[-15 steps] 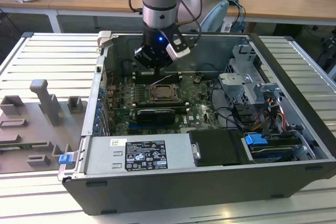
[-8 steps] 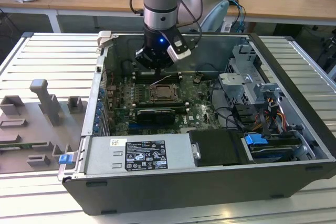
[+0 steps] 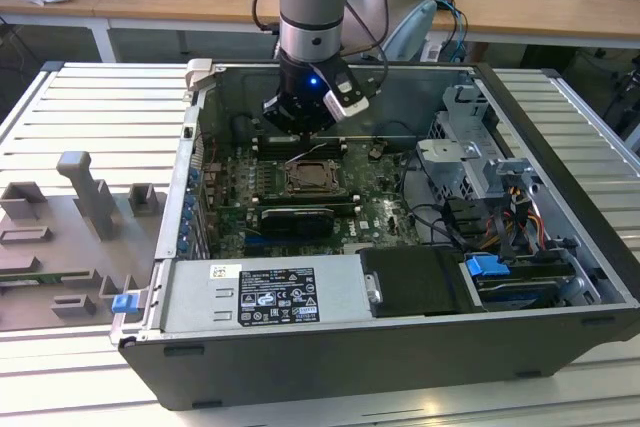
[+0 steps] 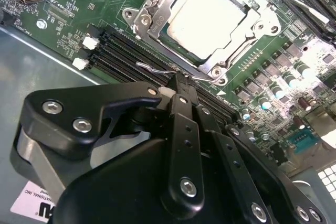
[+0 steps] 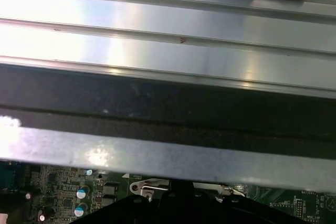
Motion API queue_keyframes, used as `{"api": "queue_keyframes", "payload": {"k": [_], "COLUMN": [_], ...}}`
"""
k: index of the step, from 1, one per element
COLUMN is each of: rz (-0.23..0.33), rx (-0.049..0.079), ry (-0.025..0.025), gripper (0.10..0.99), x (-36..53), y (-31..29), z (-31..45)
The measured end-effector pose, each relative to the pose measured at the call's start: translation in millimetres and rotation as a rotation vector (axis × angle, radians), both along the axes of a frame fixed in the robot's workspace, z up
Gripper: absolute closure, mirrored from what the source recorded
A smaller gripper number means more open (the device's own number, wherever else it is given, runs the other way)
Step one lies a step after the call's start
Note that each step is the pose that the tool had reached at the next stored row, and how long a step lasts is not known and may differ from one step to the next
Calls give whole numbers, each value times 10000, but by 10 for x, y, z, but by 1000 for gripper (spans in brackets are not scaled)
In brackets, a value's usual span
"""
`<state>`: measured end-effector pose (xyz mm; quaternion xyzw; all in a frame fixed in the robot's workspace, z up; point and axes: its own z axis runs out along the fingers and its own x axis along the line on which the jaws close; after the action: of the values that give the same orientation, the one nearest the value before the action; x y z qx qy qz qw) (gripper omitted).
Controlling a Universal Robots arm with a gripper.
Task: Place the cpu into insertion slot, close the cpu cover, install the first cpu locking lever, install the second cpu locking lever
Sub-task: 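Install the first cpu locking lever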
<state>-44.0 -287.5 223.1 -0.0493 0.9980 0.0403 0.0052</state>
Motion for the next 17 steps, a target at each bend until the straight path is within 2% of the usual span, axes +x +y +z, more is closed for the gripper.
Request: {"api": "queue_keyframes", "payload": {"k": [1, 4, 12, 17], "rz": [2, 0, 0, -17], "rx": [15, 201, 205, 205], "ry": [1, -2, -2, -3], "gripper": [980, 980, 980, 980], "x": [1, 2, 53, 171], "y": [-1, 1, 16, 16], "z": [-1, -8, -33, -58]}}
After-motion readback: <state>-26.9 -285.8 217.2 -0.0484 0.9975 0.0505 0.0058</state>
